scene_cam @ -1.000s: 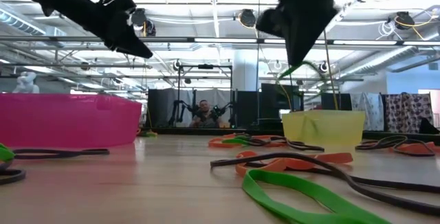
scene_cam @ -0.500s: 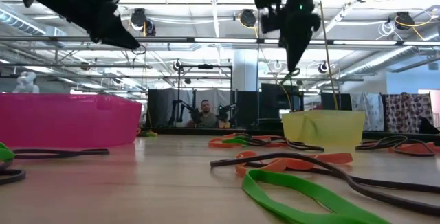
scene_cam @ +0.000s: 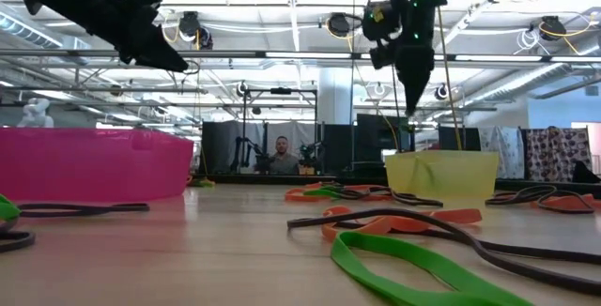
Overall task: Sort rubber bands into baskets
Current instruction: Put the green rubber band into the yellow bin
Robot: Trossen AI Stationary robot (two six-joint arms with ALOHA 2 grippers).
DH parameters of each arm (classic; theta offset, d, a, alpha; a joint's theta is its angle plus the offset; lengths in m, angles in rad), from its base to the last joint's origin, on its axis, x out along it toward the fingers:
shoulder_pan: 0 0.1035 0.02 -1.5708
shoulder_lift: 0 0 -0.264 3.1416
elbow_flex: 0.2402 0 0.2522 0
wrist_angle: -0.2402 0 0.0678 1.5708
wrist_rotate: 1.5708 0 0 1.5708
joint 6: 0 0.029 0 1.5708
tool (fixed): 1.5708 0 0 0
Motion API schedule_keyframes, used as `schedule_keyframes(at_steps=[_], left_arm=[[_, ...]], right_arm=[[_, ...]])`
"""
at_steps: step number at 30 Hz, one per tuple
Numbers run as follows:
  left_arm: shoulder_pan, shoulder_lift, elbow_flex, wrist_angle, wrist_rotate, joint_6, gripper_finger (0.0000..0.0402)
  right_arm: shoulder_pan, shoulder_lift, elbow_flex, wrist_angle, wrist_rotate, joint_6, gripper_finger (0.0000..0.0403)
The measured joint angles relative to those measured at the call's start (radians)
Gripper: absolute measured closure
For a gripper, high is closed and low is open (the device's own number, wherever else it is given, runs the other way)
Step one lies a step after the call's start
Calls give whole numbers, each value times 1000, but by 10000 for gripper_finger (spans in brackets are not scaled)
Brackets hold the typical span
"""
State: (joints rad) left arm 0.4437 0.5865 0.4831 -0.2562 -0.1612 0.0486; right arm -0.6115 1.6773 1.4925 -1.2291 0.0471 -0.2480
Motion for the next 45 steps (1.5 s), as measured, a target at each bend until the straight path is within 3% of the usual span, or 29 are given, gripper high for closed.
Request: schedule_keyframes(at_steps=[12,19,25,30,36,45], left_arm=[[-14,-1,-93,65,53,-45,253],[-30,-3,-102,68,43,-70,253],[-30,-3,-102,72,-10,-95,253],[-30,-3,-102,78,-26,-95,253],[-27,-3,-102,140,-97,-88,253],[-4,14,-102,117,-95,-92,253]], right_arm=[[-47,2,-195,74,39,-3,357],[-50,2,-176,70,33,5,316],[-48,2,-128,89,31,28,315],[-37,2,-116,314,23,254,321],[9,14,-114,613,-165,317,323],[125,158,-115,609,-182,299,323]])
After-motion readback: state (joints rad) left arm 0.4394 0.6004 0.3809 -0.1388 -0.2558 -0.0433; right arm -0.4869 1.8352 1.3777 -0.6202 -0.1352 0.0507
